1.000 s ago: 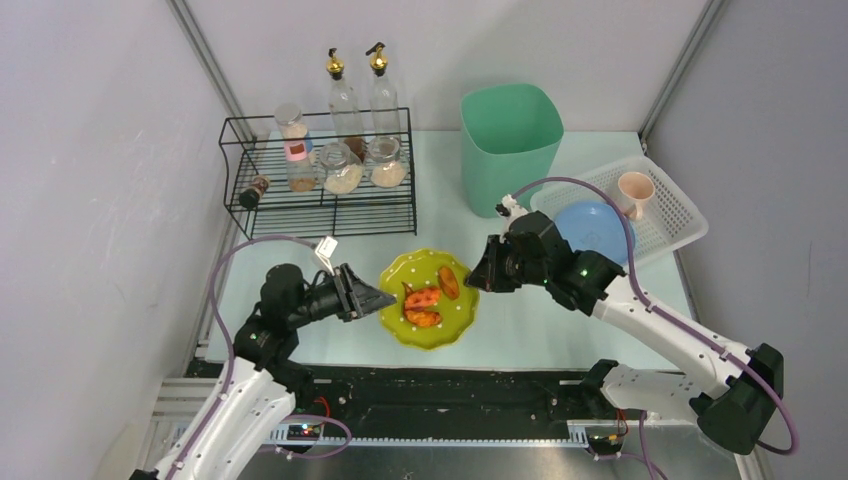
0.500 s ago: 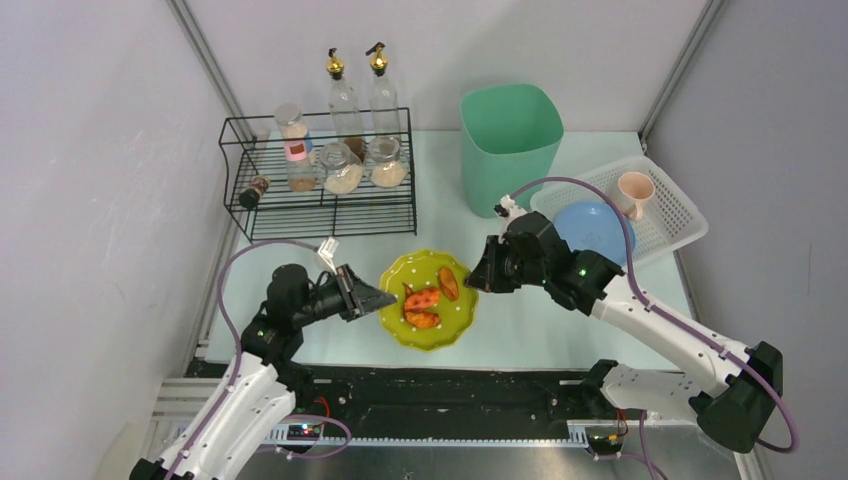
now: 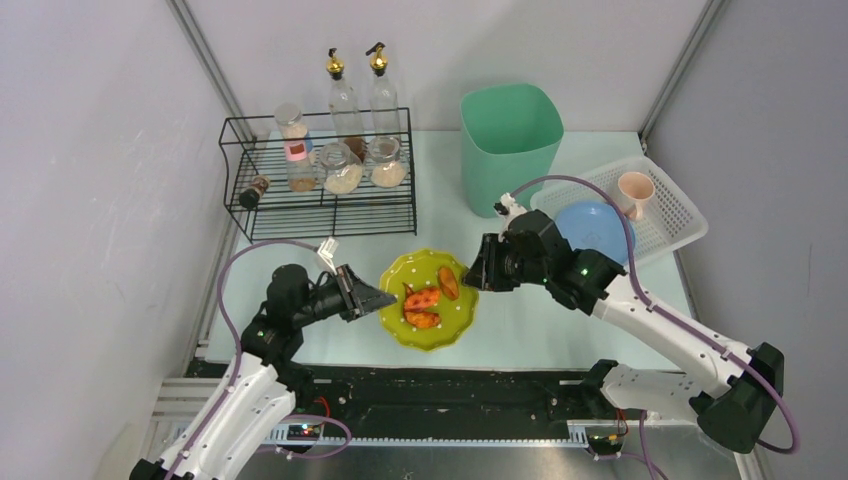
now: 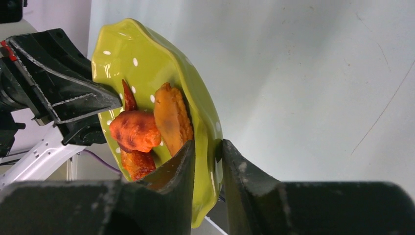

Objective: Clear the kitchen counter

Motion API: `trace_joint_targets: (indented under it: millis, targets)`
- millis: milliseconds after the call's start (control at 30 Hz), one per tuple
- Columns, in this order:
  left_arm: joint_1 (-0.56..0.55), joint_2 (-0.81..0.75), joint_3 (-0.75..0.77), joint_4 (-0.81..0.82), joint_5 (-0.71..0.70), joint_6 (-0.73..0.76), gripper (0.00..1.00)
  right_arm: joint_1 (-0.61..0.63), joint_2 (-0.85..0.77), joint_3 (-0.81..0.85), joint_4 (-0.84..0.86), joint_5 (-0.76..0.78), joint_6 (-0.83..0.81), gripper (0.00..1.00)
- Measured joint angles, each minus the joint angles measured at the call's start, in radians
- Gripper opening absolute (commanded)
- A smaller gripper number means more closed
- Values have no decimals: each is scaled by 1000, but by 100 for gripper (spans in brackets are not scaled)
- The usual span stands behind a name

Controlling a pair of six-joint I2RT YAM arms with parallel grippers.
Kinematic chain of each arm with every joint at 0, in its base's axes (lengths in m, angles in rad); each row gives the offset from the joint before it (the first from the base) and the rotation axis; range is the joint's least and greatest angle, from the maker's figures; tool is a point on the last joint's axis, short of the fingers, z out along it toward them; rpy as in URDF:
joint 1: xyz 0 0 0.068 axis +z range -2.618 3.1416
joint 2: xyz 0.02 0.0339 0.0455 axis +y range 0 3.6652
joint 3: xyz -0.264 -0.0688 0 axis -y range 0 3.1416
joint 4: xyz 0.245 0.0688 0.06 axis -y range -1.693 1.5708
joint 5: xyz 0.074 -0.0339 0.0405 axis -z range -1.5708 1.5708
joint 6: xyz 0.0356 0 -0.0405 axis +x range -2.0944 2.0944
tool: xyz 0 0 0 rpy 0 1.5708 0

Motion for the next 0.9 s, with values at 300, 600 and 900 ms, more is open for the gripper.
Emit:
trace_joint_targets:
  millis: [300,600,900]
  targets:
    - [0,-6,0,2,4,-7,0,2,-8,6,1,-25,-1,43]
    - [-5,-26,0,-8,5,-7,0,-13,-101,-17,16,-27,0,45]
    - [-5,-37,0,-24,5,-7,0,-40,-176,-129,39,-35,26,46]
